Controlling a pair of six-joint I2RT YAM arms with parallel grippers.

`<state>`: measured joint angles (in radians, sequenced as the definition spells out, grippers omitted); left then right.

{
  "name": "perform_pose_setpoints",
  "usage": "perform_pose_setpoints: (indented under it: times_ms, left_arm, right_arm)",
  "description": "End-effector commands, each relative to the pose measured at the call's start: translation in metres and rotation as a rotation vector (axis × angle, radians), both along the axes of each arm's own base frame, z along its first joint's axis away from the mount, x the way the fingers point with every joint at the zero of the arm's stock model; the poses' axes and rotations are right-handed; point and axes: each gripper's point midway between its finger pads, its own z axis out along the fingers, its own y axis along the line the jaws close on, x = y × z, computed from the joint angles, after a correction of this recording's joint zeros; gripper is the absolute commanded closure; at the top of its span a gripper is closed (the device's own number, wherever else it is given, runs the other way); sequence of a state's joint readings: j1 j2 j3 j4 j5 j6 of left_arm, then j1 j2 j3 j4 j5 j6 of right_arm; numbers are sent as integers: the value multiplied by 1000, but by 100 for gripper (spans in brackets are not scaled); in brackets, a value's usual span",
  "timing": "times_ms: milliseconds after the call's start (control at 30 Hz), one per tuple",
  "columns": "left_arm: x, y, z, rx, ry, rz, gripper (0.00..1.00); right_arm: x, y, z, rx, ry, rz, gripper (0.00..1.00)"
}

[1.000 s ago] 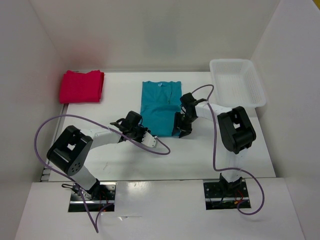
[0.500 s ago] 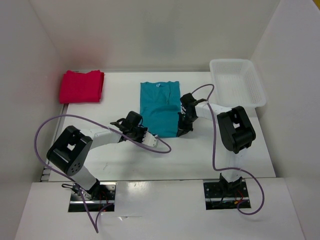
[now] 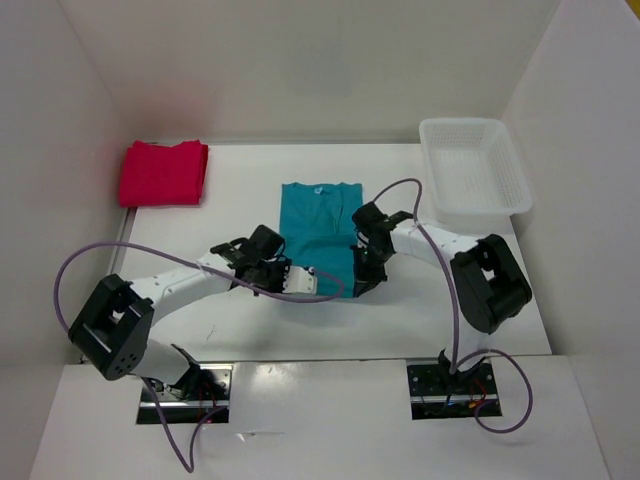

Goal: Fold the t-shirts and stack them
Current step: Grab one side of the 2/3 rectangular tshirt with both arms, then fold the long partially folded tshirt into a neat square

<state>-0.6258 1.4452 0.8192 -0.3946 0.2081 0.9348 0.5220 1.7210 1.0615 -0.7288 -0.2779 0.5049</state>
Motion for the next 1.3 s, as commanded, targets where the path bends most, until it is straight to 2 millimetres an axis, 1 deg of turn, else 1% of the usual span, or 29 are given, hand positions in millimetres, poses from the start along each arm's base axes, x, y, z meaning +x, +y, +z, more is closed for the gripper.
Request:
perform_pose_setpoints:
  times_ms: [0, 33, 67, 100, 167, 200, 233, 300, 333, 400, 467, 533, 567, 600, 667, 700, 733, 767, 800, 833, 867, 933, 967, 1000, 1033, 1133, 1167, 1200, 1267]
  left_arm:
    - [-26, 5, 9, 15, 106, 67, 96]
    - [-32, 8, 16, 15, 125, 71, 96]
    - [-40, 8, 17, 25, 142, 66, 96]
    - [-48, 5, 28, 14, 161, 64, 96]
    - [-60, 2, 37, 0, 191, 52, 96]
    - [-66, 1, 48, -19, 212, 55, 96]
    - [-68, -1, 56, -34, 219, 57, 96]
    - [-75, -3, 72, -60, 247, 68, 97]
    - [-71, -9, 89, -96, 225, 67, 97]
    - [-72, -13, 102, -130, 231, 72, 97]
    - [-69, -19, 114, -161, 219, 71, 98]
    - [-66, -24, 118, -187, 235, 91, 100]
    - [-59, -27, 121, -210, 233, 110, 100]
    - [-51, -28, 131, -238, 214, 134, 100]
    - [-30, -29, 134, -278, 214, 205, 100]
    - [-21, -28, 137, -293, 205, 230, 100]
    - [-6, -24, 142, -314, 188, 269, 100]
    - [6, -26, 142, -332, 182, 299, 100]
    - [15, -25, 142, -342, 176, 321, 100]
    - [32, -21, 140, -349, 155, 352, 100]
    - [40, -20, 142, -364, 153, 381, 100]
    - [55, -19, 130, -370, 167, 423, 100]
    - [63, -19, 130, -375, 160, 431, 100]
    - [67, -20, 119, -362, 174, 449, 100]
    - [77, -21, 121, -376, 156, 454, 100]
    - [93, -27, 120, -390, 136, 461, 100]
    - [96, -26, 117, -386, 134, 477, 100]
    - [103, -28, 121, -399, 115, 487, 100]
    - [110, -26, 119, -391, 101, 517, 100]
  right_arm:
    - [-31, 0, 17, -15, 34, 33, 100]
    - [-41, 4, 25, -13, 35, 49, 100]
    - [-50, 5, 27, -11, 47, 65, 100]
    - [-59, 3, 31, -24, 70, 64, 100]
    - [-72, 3, 46, -8, 69, 74, 100]
    - [-79, -2, 54, -21, 90, 64, 100]
    - [-80, 0, 74, 14, 60, 53, 100]
    - [-84, 0, 100, 40, 48, 40, 100]
    - [-86, 1, 114, 68, 35, 30, 100]
    - [-86, 3, 128, 89, 29, 23, 100]
    - [-85, 1, 132, 76, 22, 19, 100]
    - [-82, 1, 134, 65, 8, 35, 100]
    - [-79, 0, 129, 44, 15, 31, 100]
    - [-71, 0, 133, 51, 0, 29, 100]
    - [-59, -4, 135, 47, -31, 26, 100]
    - [-45, -9, 139, 52, -47, -7, 100]
    - [-35, -12, 140, 57, -62, -20, 100]
    - [-27, -18, 143, 60, -86, -16, 100]
    - [-18, -19, 142, 62, -81, -23, 100]
    - [-9, -24, 139, 59, -86, -39, 100]
    - [0, -25, 139, 63, -108, -26, 100]
    - [10, -28, 128, 60, -93, -22, 100]
    - [15, -26, 125, 64, -103, -22, 100]
    - [21, -29, 118, 71, -87, -30, 100]
    - [25, -28, 116, 85, -84, -38, 100]
    - [39, -27, 106, 115, -76, -42, 100]
    - [41, -26, 103, 114, -74, -42, 100]
    - [46, -23, 100, 124, -70, -40, 100]
    - [51, -24, 97, 125, -79, -41, 100]
